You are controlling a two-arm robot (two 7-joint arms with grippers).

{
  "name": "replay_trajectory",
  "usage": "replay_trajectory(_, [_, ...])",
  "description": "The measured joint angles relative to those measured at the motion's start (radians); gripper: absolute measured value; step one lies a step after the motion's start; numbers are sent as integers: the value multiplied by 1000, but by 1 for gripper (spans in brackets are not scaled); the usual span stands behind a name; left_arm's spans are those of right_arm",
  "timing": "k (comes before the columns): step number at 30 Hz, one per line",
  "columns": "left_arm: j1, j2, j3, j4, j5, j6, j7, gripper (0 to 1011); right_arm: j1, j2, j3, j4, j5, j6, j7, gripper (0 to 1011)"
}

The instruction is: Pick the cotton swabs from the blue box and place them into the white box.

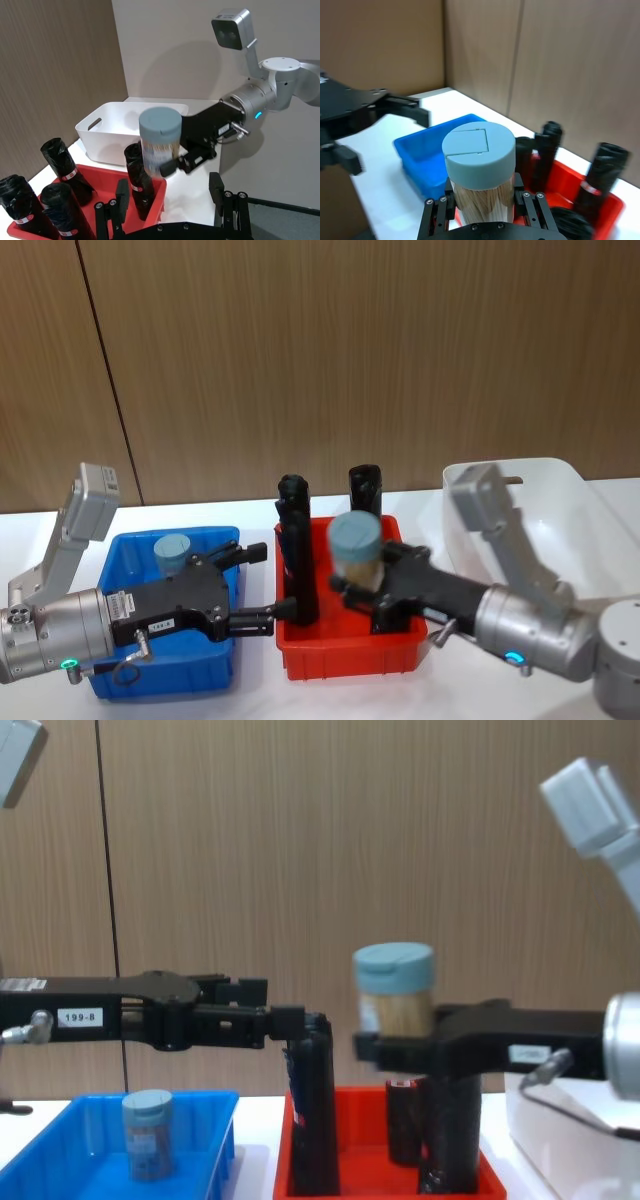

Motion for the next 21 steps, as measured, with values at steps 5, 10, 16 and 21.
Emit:
replay_trajectory(5, [0, 0, 0, 0, 0, 0, 0, 1004, 0, 26, 29, 1, 23, -10, -26, 644])
replay_trajectory(10, [0, 0, 0, 0, 0, 0, 0, 1004, 2, 54, 62, 2, 49, -20, -59, 644])
replay_trajectory(16, [0, 0, 0, 0, 0, 0, 0, 1004, 14, 88, 107, 15, 72, -28, -108, 642])
replay_trajectory(21, [0, 0, 0, 0, 0, 0, 0, 1004, 29, 103, 128, 37, 79, -30, -140, 644])
